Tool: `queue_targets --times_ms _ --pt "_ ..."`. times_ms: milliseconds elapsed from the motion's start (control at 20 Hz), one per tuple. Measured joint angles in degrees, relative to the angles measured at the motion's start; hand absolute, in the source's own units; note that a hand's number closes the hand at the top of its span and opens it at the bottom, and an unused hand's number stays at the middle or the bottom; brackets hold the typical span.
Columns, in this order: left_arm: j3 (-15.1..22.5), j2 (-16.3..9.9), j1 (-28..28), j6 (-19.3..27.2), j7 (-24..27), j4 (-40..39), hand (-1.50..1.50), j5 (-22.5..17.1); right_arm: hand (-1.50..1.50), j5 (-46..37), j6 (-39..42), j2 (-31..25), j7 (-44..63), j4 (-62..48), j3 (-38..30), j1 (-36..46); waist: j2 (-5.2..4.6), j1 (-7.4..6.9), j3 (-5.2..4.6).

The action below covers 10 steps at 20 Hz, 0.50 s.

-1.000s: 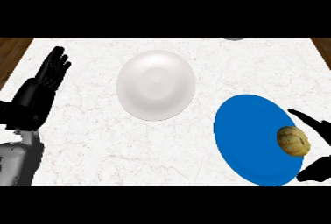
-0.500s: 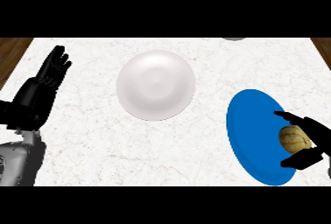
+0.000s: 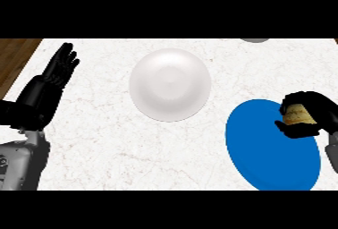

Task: Pick the squash from the plate and place it in the plate

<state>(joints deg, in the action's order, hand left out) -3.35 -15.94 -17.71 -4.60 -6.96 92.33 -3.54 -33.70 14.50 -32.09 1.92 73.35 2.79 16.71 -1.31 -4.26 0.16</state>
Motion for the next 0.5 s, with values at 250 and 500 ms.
queue_targets --times_ms 250,500 --pt "2.56 1.13 -2.52 -1.62 0.63 0.55 0.00 -0.32 1.50 -5.01 1.87 -5.03 -8.24 -2.10 4.42 10.08 -2.30 -6.66 0.14" --pt "4.35 2.29 -4.32 -2.16 0.73 0.15 0.00 -0.18 1.50 -6.72 0.80 -7.41 -18.77 -6.33 5.82 18.39 -3.25 -8.67 0.32"
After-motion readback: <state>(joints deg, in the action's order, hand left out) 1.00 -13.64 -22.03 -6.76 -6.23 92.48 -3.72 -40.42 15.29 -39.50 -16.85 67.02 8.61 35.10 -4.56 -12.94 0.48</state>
